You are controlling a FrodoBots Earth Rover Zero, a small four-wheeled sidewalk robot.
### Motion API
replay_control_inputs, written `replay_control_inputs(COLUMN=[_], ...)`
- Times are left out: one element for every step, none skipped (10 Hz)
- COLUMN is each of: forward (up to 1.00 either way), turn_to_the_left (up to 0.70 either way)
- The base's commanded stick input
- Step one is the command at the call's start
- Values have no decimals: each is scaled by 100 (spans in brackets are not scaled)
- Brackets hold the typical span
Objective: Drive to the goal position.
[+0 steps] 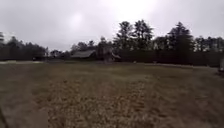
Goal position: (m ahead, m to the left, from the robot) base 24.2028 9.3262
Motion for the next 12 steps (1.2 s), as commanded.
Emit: replay_control_inputs(forward=[70,70,70,70,70,70,70,70,70,70,70,70], turn_to_the_left=[0,0,0,0,0,0,0,0,0,0,0,0])
